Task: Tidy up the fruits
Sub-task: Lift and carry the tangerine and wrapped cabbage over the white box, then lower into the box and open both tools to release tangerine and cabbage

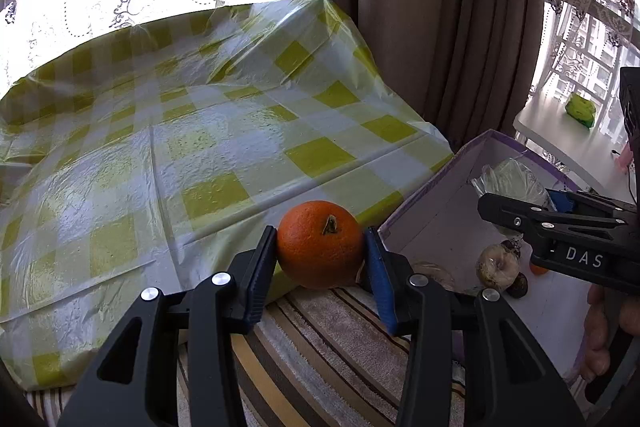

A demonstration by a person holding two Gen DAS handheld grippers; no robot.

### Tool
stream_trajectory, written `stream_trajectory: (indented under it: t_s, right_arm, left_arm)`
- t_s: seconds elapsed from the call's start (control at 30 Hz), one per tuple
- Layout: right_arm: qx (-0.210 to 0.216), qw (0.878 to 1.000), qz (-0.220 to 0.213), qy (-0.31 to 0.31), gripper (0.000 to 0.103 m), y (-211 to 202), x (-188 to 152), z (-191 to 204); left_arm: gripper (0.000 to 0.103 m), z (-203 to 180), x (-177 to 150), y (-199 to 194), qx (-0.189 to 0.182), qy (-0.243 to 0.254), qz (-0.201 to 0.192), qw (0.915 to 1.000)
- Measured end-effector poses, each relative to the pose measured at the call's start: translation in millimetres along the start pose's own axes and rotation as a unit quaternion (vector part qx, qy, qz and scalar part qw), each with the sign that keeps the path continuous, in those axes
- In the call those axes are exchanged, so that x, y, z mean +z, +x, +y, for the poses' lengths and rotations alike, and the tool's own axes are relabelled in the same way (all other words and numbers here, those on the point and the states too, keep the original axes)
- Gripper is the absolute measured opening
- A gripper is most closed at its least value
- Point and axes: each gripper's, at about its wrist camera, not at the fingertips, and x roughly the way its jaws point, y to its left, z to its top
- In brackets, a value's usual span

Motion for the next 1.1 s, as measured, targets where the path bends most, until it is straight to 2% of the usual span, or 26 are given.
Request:
stream_trajectory:
  t_s: [0.2,0.4,0.63,0.73,0.83,0.9,1.1]
  right_arm:
    - [-0.052,0.999,0.009,0.01,0.062,7.7,-2.6,-38.8]
    - [-0.089,0.995,0.029,0.016,0.062,15.8,-3.1,-67.8]
    - [-0.131,0.989,0.062,-0.006,0.061,25.7,-3.4,-85.3]
    - [-0.139,0.987,0.076,-0.013,0.061,33.0,-5.0,-91.9]
    - [-0.132,0.988,0.079,-0.019,0.061,37.7,-3.9,-95.8]
    - [-0.143,0.986,0.077,-0.034,0.061,39.9,-2.4,-93.8]
    - [-0.157,0.98,0.115,-0.044,0.061,55.6,-3.8,-97.3]
  left_arm:
    - [0.042,-43.8,7.7,21.6,-0.049,0.062,0.015,0.9968]
    - [0.042,-85.1,12.1,43.8,-0.092,0.126,0.04,0.9869]
    - [0.042,-113.5,20.2,59.5,-0.106,0.163,0.05,0.9797]
    - [0.042,-121.0,23.3,65.5,-0.099,0.165,0.052,0.98]
    - [0.042,-129.4,23.9,77.5,-0.097,0.175,0.075,0.9768]
    - [0.042,-134.4,22.5,86.9,-0.096,0.185,0.096,0.9733]
    - [0.042,-146.5,6.7,117.1,-0.1,0.213,0.177,0.9557]
